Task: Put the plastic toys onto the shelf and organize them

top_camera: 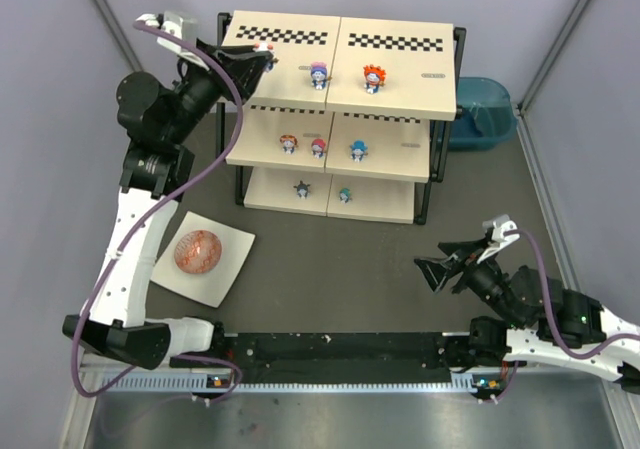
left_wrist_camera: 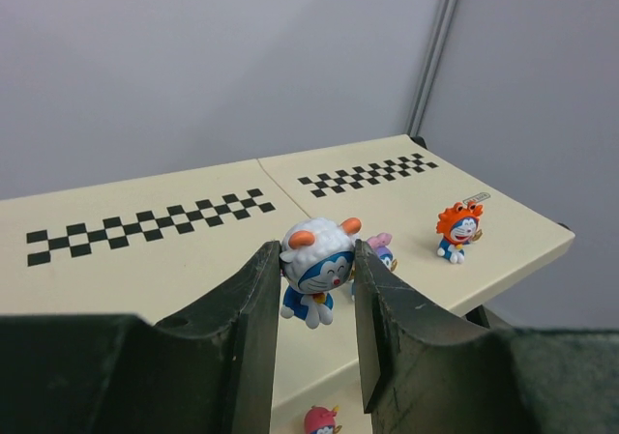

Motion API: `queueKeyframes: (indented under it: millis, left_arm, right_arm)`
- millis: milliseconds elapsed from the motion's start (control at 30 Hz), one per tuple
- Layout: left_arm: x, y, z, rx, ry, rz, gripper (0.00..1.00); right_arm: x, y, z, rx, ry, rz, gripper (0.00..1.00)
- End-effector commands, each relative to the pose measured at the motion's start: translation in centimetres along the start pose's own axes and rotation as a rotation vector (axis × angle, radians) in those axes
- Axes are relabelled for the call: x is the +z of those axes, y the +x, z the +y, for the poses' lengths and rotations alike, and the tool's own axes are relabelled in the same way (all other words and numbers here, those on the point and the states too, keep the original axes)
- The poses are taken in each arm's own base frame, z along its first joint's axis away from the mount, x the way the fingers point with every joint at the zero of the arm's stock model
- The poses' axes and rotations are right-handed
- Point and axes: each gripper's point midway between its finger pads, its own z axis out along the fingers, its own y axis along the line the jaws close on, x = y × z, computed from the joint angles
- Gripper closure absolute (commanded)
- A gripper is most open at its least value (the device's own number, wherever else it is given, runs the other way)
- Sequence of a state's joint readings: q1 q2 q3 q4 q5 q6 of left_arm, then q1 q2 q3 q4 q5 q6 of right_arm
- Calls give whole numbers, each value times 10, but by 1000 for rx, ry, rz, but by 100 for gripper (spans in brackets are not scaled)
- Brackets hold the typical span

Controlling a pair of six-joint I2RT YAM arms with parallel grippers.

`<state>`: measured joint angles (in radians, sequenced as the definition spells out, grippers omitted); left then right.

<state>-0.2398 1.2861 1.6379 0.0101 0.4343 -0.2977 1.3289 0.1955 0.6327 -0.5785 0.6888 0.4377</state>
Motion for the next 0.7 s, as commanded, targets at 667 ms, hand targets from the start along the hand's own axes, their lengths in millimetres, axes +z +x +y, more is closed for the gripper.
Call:
queueKeyframes:
  millis: [667]
  left_arm:
    - [13, 31, 20, -11, 16, 18, 100]
  right_arm:
    - [-2, -2, -1, -1, -3, -5, 24]
